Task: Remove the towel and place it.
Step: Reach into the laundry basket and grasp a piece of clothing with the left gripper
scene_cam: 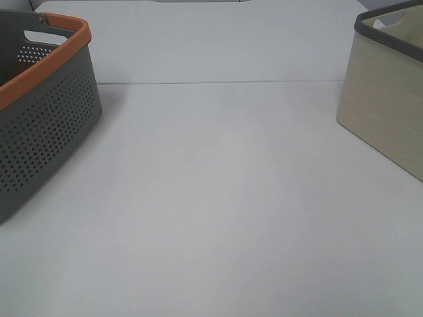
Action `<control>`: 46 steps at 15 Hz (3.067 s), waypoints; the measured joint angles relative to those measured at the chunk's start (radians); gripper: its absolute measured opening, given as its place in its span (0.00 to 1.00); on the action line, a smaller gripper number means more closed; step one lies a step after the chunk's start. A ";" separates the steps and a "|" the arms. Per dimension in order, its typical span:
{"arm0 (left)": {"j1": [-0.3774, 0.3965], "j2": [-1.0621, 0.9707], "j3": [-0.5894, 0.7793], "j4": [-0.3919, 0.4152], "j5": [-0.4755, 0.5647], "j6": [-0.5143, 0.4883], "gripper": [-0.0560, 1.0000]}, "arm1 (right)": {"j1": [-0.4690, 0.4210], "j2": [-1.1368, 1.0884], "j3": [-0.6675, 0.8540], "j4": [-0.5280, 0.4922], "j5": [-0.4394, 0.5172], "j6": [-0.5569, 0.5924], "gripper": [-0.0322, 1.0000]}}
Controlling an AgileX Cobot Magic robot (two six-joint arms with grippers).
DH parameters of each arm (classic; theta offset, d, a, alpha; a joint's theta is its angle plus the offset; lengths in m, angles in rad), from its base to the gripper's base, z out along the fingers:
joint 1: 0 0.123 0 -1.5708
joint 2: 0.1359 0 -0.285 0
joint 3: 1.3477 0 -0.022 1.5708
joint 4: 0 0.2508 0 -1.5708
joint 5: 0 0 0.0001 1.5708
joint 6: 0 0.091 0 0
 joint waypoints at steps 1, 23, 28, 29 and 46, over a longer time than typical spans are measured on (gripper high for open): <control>0.000 0.000 0.000 0.000 0.000 0.000 0.76 | 0.000 0.000 0.000 0.000 0.000 0.000 0.71; 0.000 0.262 -0.239 -0.005 0.081 0.044 0.76 | 0.000 0.000 0.000 0.000 0.000 0.000 0.71; 0.000 0.729 -0.656 -0.030 0.179 0.186 0.76 | 0.000 0.000 0.000 0.000 0.000 0.000 0.71; 0.000 0.800 -0.713 -0.034 0.180 0.262 0.76 | 0.000 0.000 0.000 0.000 0.000 0.000 0.71; 0.162 1.890 -1.194 0.031 -0.017 1.048 0.76 | 0.000 0.000 0.000 0.000 0.000 0.000 0.71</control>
